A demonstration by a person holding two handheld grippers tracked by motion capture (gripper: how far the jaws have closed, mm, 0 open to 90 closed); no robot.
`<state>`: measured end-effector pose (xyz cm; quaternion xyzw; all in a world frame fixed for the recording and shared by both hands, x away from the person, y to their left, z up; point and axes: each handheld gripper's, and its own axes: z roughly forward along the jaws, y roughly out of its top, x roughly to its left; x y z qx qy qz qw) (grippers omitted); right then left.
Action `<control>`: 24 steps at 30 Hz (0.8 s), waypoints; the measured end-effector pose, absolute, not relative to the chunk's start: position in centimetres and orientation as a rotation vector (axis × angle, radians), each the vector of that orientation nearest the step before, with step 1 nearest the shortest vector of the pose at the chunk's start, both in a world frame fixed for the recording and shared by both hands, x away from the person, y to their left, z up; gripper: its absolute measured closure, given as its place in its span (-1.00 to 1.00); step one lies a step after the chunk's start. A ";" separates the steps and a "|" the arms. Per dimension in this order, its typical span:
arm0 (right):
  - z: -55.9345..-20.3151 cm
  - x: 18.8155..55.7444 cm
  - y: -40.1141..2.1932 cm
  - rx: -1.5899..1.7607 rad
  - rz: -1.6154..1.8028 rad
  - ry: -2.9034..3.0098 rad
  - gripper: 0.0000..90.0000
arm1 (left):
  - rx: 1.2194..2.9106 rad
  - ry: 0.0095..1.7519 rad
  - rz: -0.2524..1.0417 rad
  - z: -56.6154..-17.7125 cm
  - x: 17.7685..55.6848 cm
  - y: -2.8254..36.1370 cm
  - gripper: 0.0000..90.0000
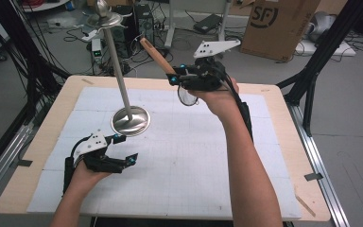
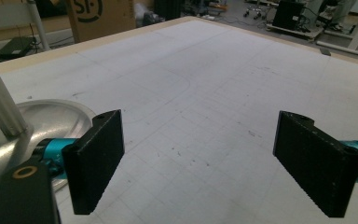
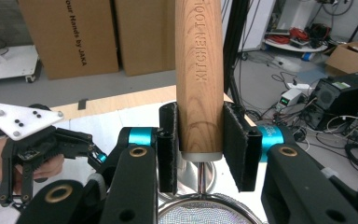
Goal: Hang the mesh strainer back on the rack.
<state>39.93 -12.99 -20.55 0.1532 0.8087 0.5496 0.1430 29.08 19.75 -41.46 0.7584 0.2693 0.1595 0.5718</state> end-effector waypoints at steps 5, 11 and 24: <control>-19.2 40.3 -12.1 0.416 1.559 2.337 0.51 | 1.777 0.628 0.370 -41.5 29.0 19.6 -0.62; -17.8 40.7 -11.1 0.414 1.554 2.334 0.51 | 1.774 0.630 0.372 -41.4 29.0 19.6 -0.62; -17.0 41.9 -9.7 0.443 1.540 2.329 0.51 | 1.780 0.618 0.357 -41.4 28.9 19.4 -0.62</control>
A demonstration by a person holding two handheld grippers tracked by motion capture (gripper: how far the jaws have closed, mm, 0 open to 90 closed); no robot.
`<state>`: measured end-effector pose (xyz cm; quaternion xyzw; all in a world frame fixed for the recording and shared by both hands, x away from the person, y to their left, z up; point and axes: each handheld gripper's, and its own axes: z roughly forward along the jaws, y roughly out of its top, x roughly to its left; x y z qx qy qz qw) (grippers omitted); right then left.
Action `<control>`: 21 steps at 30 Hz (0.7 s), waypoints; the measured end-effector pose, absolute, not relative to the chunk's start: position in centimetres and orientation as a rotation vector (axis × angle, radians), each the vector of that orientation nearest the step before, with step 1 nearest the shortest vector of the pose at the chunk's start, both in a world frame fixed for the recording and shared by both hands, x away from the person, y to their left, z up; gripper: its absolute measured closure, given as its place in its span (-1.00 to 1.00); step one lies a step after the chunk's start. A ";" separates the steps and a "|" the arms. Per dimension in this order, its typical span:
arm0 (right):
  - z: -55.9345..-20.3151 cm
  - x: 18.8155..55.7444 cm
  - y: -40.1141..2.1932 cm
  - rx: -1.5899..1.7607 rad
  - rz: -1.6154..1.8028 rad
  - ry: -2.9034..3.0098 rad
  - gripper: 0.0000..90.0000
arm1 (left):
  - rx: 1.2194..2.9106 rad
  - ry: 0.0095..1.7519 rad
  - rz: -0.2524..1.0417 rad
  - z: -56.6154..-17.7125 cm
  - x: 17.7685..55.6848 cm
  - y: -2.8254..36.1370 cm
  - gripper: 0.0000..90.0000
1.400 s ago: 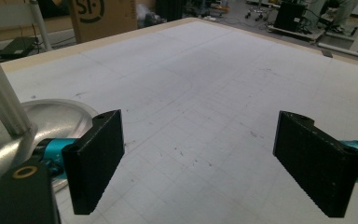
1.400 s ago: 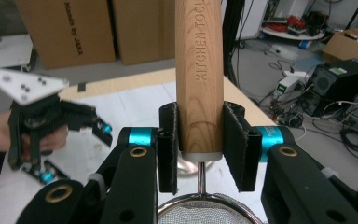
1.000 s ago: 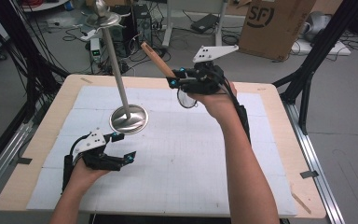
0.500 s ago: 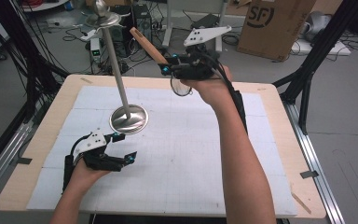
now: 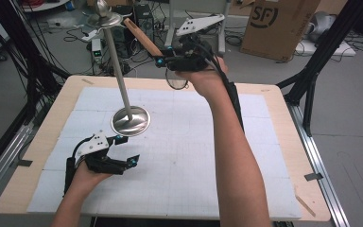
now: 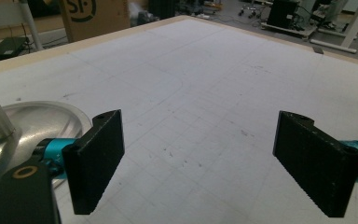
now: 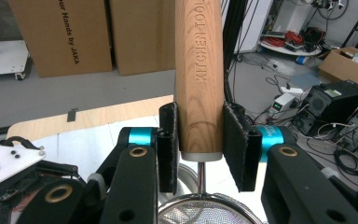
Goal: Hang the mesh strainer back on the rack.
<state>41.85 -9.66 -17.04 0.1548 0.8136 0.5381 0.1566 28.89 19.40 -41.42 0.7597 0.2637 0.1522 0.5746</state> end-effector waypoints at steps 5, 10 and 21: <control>-17.3 42.2 -8.8 0.431 1.536 2.340 0.51 | 1.783 0.618 0.356 -41.5 28.9 19.4 -0.62; -17.6 42.5 -8.3 0.447 1.534 2.346 0.51 | 1.779 0.614 0.355 -41.4 28.9 19.3 -0.62; -18.6 43.2 -6.2 0.503 1.500 2.370 0.50 | 1.775 0.619 0.353 -41.4 28.9 19.5 -0.62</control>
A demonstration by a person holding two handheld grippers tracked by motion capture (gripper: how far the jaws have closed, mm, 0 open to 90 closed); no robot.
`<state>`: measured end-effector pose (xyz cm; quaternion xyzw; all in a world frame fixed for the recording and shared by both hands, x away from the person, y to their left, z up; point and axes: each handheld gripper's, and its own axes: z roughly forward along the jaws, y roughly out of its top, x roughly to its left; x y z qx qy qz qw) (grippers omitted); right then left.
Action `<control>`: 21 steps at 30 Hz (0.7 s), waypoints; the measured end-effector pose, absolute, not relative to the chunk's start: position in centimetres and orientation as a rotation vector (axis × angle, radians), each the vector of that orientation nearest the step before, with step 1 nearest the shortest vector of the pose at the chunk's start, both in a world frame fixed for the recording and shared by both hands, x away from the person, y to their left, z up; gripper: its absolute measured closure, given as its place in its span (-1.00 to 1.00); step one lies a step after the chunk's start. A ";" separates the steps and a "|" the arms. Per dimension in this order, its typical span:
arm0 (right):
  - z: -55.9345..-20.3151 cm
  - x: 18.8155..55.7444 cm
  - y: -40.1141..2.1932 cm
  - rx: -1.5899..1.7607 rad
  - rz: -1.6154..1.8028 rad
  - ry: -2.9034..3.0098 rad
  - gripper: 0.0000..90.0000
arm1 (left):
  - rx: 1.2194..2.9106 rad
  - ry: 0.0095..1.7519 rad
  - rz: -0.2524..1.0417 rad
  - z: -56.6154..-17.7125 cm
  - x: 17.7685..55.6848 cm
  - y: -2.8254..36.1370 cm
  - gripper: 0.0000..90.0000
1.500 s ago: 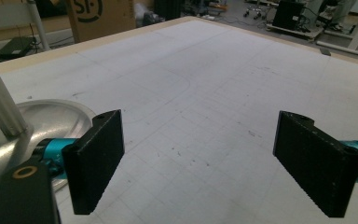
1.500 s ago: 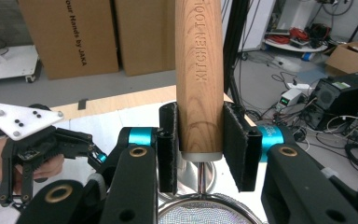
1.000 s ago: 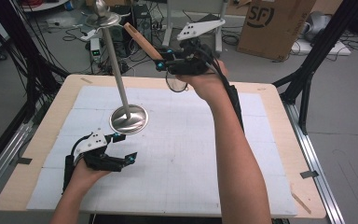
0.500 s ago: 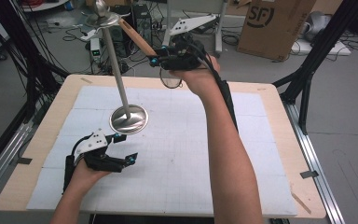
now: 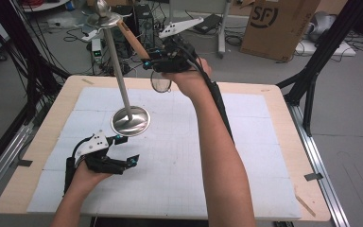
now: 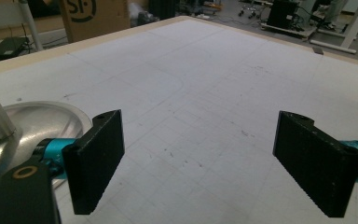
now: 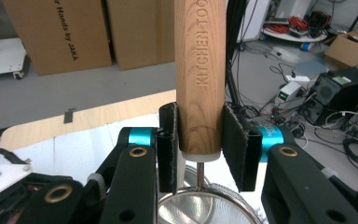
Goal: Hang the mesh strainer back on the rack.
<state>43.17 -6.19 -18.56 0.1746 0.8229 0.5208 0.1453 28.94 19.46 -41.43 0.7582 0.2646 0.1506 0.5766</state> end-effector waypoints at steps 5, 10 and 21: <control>-19.0 43.5 -5.3 0.515 1.475 2.388 0.50 | 1.776 0.610 0.353 -41.4 28.9 19.5 -0.62; -19.3 43.7 -4.7 0.532 1.459 2.407 0.50 | 1.779 0.613 0.354 -41.4 29.0 19.5 -0.62; -19.5 43.9 -4.2 0.551 1.418 2.420 0.50 | 1.780 0.612 0.353 -41.4 28.9 19.5 -0.62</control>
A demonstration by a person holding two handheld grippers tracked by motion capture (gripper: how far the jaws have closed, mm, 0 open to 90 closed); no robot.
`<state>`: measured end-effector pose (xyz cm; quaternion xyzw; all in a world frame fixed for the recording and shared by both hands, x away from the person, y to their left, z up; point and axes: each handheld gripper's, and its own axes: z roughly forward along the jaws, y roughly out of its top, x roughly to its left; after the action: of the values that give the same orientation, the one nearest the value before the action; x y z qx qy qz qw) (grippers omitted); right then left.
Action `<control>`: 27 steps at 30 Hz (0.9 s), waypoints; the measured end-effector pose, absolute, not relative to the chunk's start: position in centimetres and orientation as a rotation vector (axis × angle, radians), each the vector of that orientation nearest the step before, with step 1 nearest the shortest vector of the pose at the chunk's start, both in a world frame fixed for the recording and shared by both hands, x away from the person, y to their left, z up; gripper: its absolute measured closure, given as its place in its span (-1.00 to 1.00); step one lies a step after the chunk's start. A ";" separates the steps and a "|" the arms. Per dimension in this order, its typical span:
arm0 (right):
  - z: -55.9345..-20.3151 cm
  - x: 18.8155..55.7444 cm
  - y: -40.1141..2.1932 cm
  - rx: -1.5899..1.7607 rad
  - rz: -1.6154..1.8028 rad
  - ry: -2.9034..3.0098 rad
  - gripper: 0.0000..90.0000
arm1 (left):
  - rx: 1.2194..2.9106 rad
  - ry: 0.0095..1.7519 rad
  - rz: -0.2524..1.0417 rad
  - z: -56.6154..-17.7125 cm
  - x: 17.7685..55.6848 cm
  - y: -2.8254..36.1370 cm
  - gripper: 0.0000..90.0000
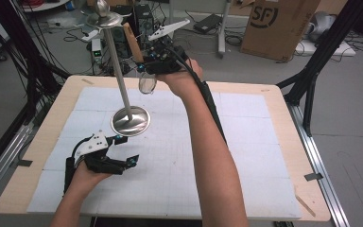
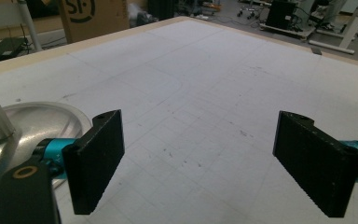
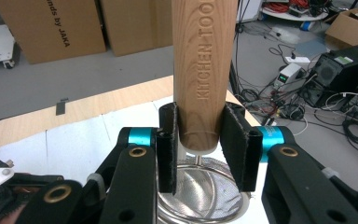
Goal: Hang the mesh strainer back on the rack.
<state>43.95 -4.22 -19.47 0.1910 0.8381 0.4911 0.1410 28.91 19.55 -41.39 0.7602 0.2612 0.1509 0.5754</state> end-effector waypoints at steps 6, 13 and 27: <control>-19.5 44.2 -3.7 0.550 1.415 2.426 0.50 | 1.776 0.613 0.353 -41.4 28.9 19.6 -0.62; -19.5 44.5 -3.0 0.556 1.406 2.438 0.50 | 1.775 0.614 0.351 -41.4 29.0 19.6 -0.62; -18.4 43.6 -4.0 0.547 1.412 2.386 0.22 | 1.780 0.613 0.355 -41.4 28.9 19.5 -0.62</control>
<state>43.59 -3.98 -18.42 0.1910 0.8338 0.4935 0.1571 28.91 19.46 -41.44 0.7599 0.2617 0.1514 0.5755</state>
